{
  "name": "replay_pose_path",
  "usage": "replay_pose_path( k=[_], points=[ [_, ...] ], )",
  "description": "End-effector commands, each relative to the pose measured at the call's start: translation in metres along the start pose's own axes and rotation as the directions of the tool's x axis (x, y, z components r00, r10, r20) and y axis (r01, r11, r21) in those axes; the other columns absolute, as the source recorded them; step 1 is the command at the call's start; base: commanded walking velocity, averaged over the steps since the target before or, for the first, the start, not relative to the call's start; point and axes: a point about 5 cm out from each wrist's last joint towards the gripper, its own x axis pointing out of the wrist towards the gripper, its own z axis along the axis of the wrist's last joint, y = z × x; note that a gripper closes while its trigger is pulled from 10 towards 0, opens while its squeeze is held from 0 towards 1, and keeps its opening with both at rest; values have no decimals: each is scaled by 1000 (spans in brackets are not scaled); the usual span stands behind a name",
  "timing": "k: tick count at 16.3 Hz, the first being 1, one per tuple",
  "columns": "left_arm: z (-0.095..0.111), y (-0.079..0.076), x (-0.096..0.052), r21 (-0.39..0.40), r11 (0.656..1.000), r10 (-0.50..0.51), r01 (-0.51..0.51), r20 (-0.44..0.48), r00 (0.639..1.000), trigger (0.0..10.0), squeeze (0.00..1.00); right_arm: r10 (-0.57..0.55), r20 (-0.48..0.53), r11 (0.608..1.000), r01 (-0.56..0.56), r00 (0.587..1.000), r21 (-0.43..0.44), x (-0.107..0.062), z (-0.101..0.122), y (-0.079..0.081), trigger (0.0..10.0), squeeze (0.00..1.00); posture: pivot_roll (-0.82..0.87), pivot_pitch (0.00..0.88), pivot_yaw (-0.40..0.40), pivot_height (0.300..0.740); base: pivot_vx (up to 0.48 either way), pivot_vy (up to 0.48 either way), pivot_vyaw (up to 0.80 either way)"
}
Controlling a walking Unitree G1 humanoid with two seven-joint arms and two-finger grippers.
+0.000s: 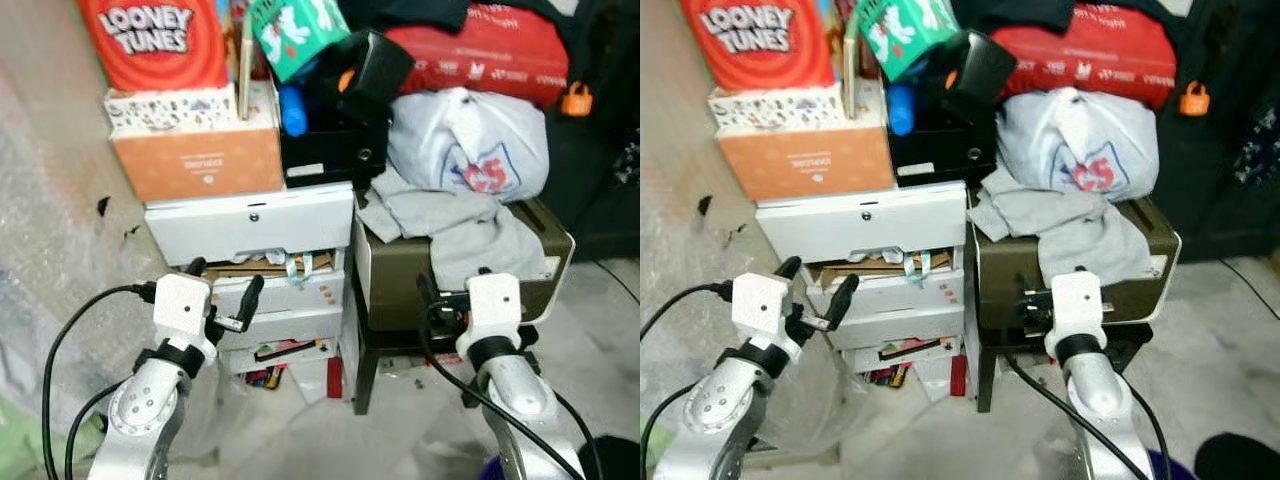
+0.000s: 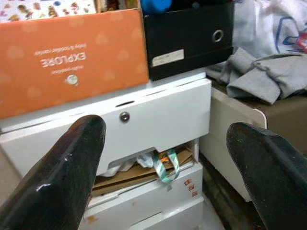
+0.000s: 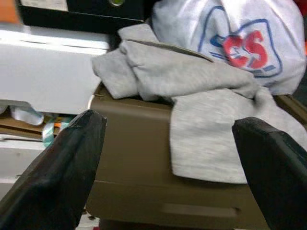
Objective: Clean up the room
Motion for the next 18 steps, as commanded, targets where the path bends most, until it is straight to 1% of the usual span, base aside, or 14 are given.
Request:
replay_pose_path(
  k=[1,2,8,10,14,17,18],
  points=[
    [3,-4,3,3,1000,-23,23,9,1000,10000,0,-16,-5,1000,16,1000,-11,-1,-2,-4,10000,0,-104,22,11,740,0,0,0],
    [4,-5,4,1,1000,-23,23,11,1000,10000,0,-16,-4,1000,16,1000,-13,-1,-1,-5,10000,0,-105,21,10,740,0,0,0],
    [4,-7,6,-3,1000,-18,18,16,1000,10000,0,-7,-3,1000,7,1000,-27,1,0,-5,10000,0,-105,28,-3,740,0,0,800],
    [5,-8,7,15,1000,-3,3,18,1000,10000,0,-5,-3,1000,5,1000,-27,1,-1,-4,10000,0,-106,32,-5,740,0,0,800],
    [6,-8,7,25,1000,4,-4,24,1000,10000,0,-2,-3,1000,2,1000,-28,1,0,-4,10000,0,-106,32,-7,740,0,0,800],
    [8,-11,7,33,999,-32,31,26,999,10000,0,-3,-2,1000,3,1000,-29,2,0,-4,10000,0,-103,31,-6,740,0,0,800],
    [11,-14,8,54,998,-45,43,32,998,10000,0,-3,1,1000,3,1000,-31,2,1,-5,10000,0,-101,30,-6,740,0,0,800]
  ],
)
